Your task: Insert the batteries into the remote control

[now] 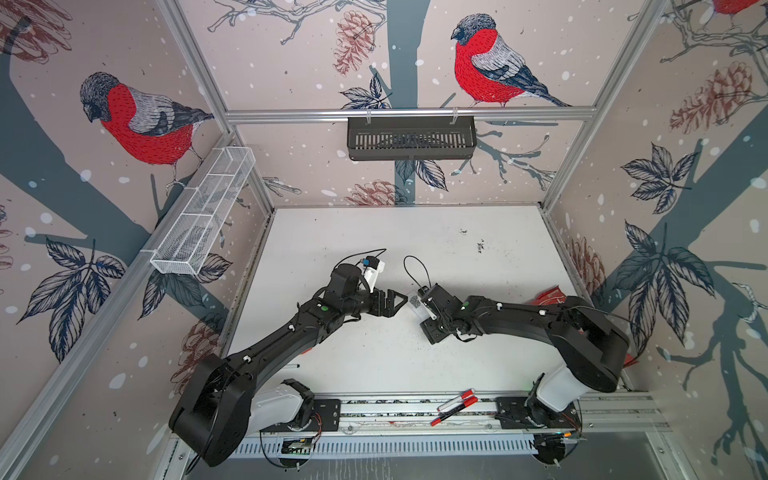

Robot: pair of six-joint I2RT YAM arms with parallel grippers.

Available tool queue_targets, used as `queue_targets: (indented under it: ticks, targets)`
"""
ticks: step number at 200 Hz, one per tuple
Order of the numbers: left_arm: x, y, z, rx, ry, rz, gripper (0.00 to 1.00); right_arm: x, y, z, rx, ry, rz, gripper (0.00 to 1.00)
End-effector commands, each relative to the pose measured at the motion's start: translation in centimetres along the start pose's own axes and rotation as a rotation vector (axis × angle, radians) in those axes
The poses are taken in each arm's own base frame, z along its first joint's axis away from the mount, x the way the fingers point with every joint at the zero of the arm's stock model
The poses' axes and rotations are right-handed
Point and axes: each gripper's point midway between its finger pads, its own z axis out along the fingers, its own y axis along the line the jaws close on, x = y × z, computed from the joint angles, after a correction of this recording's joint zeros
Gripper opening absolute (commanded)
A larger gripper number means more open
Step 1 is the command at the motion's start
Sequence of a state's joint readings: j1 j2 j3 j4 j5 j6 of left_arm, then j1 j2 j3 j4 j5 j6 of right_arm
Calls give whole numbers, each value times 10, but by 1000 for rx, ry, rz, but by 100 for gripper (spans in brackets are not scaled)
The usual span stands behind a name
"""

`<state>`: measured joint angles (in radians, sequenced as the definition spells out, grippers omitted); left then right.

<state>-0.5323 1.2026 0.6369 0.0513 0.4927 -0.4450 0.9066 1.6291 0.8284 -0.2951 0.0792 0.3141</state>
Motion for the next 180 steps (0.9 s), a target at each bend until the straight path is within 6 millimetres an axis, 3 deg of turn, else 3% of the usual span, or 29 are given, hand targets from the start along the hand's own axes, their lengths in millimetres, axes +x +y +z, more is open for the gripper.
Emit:
queue_targets:
  ticks: [1, 33, 78, 125, 156, 162, 180]
  targets:
    - [-2, -1, -1, 8, -11, 12, 97, 4, 3, 4, -8, 16, -6, 61]
    - [-5, -7, -1, 42, -25, 23, 97, -1, 8, 2, -40, -13, -3, 42]
    - [-11, -24, -15, 138, -140, 64, 97, -39, 27, -31, -269, -175, 67, 36]
    - [-22, -45, -41, 218, -292, 135, 97, -76, 42, -98, -550, -386, 111, 34]
    - [-28, -68, -56, 327, -348, 170, 97, -85, 61, -146, -762, -505, 76, 34]
    - [-29, -71, -58, 345, -355, 172, 97, -87, 67, -164, -816, -547, 55, 34]
    - [-34, -80, -63, 389, -379, 167, 97, -89, 78, -194, -923, -611, 23, 34]
